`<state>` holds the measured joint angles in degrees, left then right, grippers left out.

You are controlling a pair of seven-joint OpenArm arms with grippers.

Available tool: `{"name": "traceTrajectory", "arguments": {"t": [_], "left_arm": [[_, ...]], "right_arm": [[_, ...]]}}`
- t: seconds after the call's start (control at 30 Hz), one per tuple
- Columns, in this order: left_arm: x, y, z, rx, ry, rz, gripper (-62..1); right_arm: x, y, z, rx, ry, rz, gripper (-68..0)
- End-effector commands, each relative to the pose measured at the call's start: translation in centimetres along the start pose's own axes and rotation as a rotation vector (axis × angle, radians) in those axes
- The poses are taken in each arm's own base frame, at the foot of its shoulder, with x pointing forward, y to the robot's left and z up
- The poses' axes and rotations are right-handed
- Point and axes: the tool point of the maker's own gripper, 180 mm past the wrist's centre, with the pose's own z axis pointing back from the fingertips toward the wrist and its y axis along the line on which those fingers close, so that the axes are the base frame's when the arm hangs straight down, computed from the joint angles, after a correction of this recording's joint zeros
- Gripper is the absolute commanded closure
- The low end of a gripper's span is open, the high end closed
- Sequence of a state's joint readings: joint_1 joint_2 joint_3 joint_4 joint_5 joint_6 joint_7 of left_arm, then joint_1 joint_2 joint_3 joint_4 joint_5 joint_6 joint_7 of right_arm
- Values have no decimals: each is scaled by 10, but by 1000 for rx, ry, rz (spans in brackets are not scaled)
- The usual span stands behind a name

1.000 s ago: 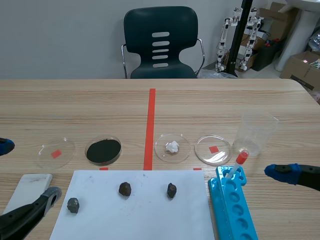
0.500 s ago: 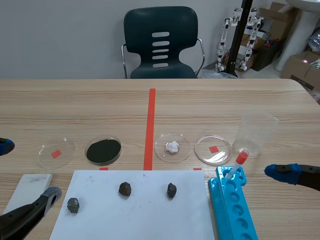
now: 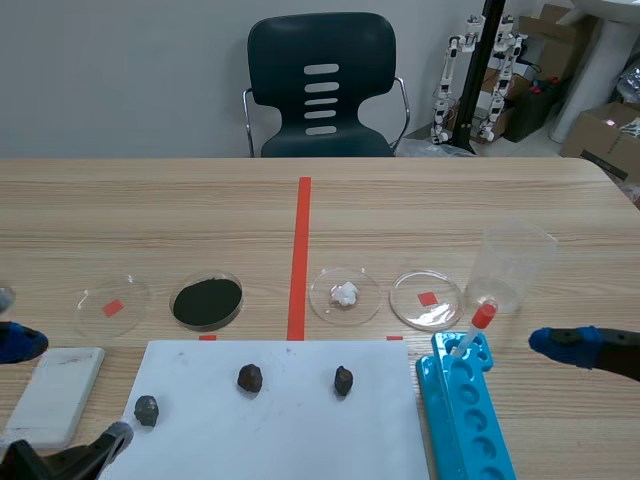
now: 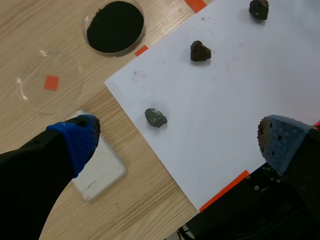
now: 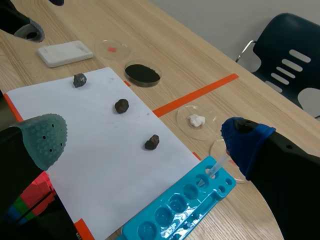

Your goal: Pick up the left mineral with the left hand

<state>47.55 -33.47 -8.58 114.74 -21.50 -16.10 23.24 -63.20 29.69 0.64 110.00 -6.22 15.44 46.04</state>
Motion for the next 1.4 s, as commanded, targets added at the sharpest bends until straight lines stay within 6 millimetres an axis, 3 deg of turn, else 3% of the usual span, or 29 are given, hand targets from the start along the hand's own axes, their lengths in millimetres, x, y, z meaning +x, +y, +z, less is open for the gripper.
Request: {"name": "traceTrajectory", "arguments": {"t": [0.0,0.37,0.8,1.37], "left_arm": [[4,-3,-5,-5,-16,25,-623],[-36,16,-38,121,197,256,-623],[-34,22,-55,304,336,563,-623],[-48,45,-88,380,470,658,-623]], "right_arm": [[7,-3,-2,-6,-27,7,-653],[7,-3,-2,-6,-27,7,-653],[7,-3,-2,-6,-27,7,-653],[7,-3,-2,-6,-27,7,-653]]}}
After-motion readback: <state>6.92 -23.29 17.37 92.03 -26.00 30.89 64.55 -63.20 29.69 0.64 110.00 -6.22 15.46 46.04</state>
